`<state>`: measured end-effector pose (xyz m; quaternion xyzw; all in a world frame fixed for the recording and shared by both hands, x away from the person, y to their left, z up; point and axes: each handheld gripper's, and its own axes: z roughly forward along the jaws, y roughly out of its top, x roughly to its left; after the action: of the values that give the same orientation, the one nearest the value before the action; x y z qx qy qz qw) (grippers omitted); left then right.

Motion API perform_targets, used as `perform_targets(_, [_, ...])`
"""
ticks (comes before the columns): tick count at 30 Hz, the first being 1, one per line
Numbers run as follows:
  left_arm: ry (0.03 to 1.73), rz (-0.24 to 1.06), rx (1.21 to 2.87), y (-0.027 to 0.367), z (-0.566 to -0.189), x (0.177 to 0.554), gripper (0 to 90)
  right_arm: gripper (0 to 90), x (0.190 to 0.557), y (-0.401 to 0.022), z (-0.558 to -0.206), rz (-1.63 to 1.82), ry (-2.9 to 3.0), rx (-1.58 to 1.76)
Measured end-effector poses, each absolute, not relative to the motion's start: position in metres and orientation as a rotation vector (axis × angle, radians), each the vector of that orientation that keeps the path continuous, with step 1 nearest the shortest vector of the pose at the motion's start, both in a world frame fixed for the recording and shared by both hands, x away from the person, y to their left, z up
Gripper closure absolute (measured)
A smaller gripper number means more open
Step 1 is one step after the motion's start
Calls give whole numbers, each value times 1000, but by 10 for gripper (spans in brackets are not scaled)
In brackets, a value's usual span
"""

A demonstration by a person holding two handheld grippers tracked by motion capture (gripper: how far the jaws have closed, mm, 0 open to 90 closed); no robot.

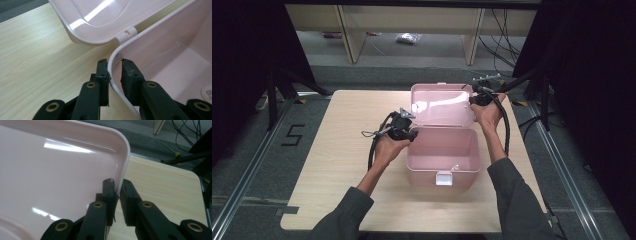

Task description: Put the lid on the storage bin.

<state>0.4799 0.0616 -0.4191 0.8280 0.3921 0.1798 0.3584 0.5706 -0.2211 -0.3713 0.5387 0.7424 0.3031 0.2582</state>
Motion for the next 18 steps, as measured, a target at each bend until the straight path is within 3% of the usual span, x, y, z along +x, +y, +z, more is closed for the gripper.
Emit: perform_targets(18, [1036, 476, 2117, 61, -420, 479, 763, 839, 544, -226, -343, 907, 1977, 1371])
